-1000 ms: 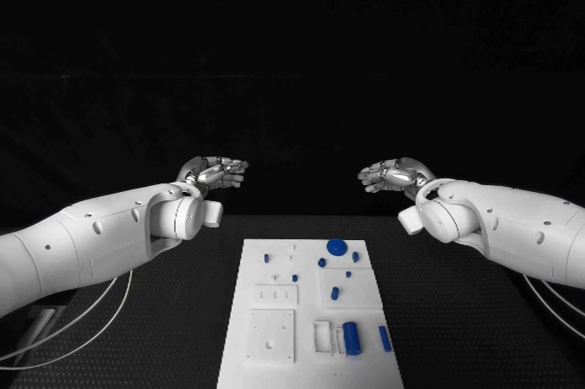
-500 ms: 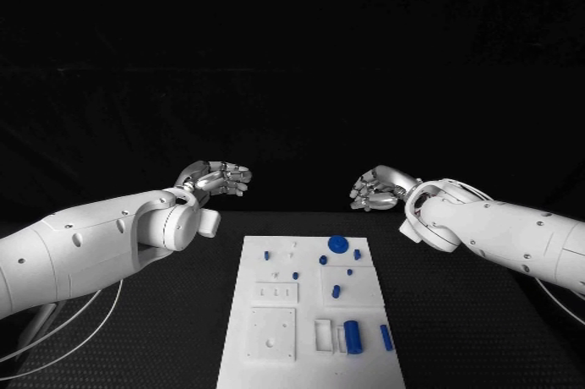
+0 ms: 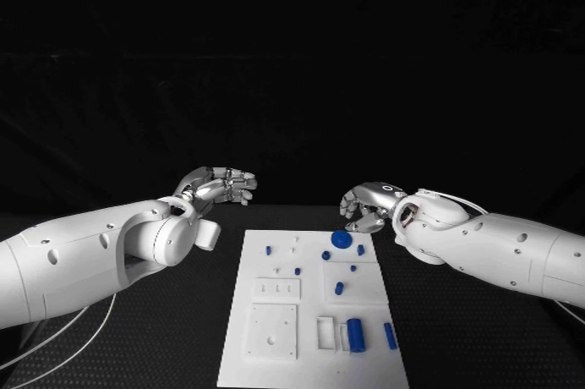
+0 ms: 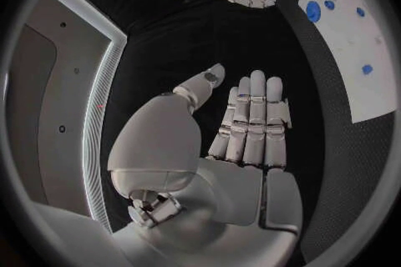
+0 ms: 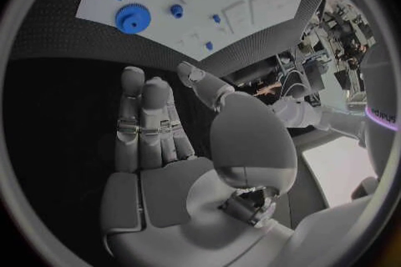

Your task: Assemble the parts on the task board

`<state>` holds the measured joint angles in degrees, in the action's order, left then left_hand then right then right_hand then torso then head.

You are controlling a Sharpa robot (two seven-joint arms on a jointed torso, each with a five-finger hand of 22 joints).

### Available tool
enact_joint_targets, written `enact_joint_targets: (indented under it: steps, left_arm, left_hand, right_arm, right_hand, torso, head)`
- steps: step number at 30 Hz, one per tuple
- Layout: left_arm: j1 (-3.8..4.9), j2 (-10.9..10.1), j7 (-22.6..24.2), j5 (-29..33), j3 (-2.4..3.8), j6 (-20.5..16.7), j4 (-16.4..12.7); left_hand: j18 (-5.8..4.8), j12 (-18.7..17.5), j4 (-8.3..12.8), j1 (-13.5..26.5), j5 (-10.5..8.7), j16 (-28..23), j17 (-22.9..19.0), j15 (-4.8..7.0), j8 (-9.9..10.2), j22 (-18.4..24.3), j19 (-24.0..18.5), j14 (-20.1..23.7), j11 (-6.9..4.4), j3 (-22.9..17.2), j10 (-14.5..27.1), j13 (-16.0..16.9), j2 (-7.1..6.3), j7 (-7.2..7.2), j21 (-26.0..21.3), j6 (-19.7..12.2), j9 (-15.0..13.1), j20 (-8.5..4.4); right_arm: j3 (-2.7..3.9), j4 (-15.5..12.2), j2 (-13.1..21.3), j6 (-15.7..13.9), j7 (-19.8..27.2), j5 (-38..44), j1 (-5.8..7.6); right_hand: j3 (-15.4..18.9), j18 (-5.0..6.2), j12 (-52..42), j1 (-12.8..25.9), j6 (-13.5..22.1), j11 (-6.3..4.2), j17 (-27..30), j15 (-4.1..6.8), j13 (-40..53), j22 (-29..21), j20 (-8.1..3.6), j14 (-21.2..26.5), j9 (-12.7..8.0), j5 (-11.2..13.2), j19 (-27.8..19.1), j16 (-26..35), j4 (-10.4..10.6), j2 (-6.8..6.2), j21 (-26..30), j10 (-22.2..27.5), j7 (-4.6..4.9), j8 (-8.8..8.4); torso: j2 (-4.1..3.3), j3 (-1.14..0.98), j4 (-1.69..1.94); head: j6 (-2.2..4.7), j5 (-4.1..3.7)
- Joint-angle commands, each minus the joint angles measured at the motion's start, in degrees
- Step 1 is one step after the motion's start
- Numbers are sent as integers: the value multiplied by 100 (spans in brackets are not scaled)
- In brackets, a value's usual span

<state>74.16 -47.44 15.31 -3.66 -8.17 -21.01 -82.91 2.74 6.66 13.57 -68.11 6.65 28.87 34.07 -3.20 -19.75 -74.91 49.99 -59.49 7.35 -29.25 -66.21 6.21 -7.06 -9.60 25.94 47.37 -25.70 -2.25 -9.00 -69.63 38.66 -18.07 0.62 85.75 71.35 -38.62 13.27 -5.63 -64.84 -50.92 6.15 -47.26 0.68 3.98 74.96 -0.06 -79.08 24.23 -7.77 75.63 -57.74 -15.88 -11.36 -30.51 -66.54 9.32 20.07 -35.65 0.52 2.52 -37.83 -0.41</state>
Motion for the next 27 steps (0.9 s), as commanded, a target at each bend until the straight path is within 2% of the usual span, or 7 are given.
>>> enact_joint_targets:
  steps: [1,3,11,18,27]
  left_arm:
    - [12,-65,129,-60,5,73,-151]
    - [11,-107,134,-109,5,88,-228]
    - [11,-196,138,-160,5,110,-478]
    - [10,-169,124,-165,5,141,-503]
    - [9,-175,115,-165,5,149,-528]
  left_hand:
    - [100,-28,23,80,10,-22,11,-10,24,-141,25,-42,-14,-4,42,-9,3,4,33,-25,6,-21]
    - [100,-33,23,85,10,-24,14,-11,26,-141,24,-43,-13,-5,44,-10,1,4,37,-26,7,-20]
    - [98,-64,24,117,8,-52,28,-21,34,-137,-4,-22,-5,-11,56,-17,-4,6,55,-25,8,-14]
    - [98,-83,22,140,5,-70,37,-28,40,-135,-23,-10,-1,-13,61,-21,-7,6,63,-27,9,-7]
    - [98,-107,18,169,1,-92,49,-35,48,-132,-48,2,3,-16,70,-26,-11,3,73,-31,10,0]
  right_arm:
    - [2,-50,-24,19,-263,925,-19]
    - [2,-60,-43,19,-281,998,-34]
    - [3,-97,-134,71,-330,1242,-139]
    - [3,-66,-190,116,-341,1350,-225]
    - [-8,-8,-266,172,-357,1481,-291]
  right_hand:
    - [-66,173,75,17,35,17,-84,-46,-10,161,-48,116,-15,-39,-6,-262,2,-57,-257,30,-2,-33]
    - [-97,173,108,25,33,21,-78,-51,-7,156,-45,147,-18,-40,-24,-373,16,-70,-386,19,0,-45]
    - [-138,173,155,34,36,27,-32,-57,-9,145,-39,182,-21,3,-11,-520,46,-95,-561,18,-19,-62]
    - [-151,173,163,37,35,28,-13,-58,-8,141,-42,192,-21,18,-14,-564,60,-103,-600,18,-20,-65]
    - [-165,173,164,36,23,26,6,-56,-6,138,-44,202,-19,30,-18,-601,70,-100,-630,10,-27,-62]
  torso:
    - [-106,12,62]
    - [-139,12,81]
    - [-236,18,145]
    - [-318,28,192]
    - [-420,42,211]
  head:
    - [23,-26]
    - [36,-37]
    - [15,-66]
    - [15,-88]
    - [29,-123]
